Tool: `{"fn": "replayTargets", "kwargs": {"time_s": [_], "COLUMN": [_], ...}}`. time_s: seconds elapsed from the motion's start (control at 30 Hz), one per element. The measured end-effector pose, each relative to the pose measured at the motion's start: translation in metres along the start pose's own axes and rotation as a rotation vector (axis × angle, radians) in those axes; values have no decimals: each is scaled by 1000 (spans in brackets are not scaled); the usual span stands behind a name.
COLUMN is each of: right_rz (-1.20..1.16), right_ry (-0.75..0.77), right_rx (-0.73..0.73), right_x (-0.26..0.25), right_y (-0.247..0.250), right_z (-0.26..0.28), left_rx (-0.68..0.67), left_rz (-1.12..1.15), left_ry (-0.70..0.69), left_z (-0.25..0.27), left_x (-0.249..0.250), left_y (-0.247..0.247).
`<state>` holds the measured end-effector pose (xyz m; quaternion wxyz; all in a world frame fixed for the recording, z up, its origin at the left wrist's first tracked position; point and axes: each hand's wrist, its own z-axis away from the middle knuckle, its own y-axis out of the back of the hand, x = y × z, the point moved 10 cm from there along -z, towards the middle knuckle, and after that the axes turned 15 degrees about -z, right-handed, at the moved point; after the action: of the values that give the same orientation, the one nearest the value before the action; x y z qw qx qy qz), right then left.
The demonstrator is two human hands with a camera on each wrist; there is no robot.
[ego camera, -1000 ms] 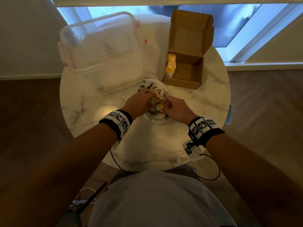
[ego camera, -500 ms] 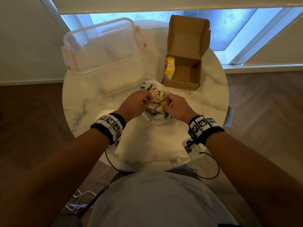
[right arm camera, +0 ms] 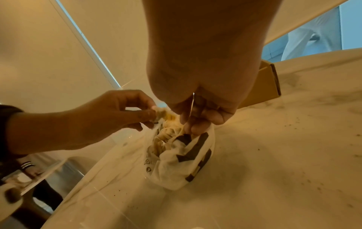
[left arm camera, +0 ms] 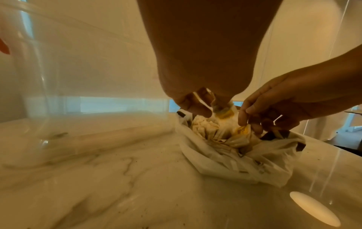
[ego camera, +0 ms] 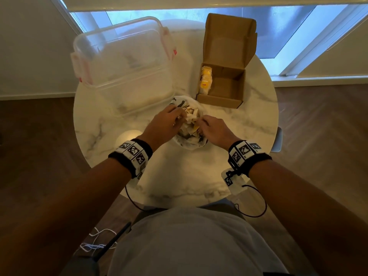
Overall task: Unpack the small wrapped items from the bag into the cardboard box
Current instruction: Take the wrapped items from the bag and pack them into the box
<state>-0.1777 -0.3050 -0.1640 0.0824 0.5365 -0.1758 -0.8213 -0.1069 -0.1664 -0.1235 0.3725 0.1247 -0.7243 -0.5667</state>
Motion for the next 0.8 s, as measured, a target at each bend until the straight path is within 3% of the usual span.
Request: {"fn": "replayTargets", "kwargs": {"time_s": [0.2,0.4,0.57,0.7,0.8], "right_rz": [-111,-109,-323,-316,-218], "right_ry": [-80,-59,-71,-83,-24], "right_rx": [-7,11,52,37,16], "right_x": [-6,-4,-4,-4,-11], "right_y": [-3,-2,5,6,8], "right_z": [0,-8,-10,-14,-11], "left_rx": [38,15,-59,-20,-43], "left_rz": [45,60,59,44,93], "left_ry": [-180,-127,-59,36,28], "left_z": [22,26,20,11,5], "left_x": [13,12,15,9,10], "left_y": [0,-6,-13,-10,-10]}}
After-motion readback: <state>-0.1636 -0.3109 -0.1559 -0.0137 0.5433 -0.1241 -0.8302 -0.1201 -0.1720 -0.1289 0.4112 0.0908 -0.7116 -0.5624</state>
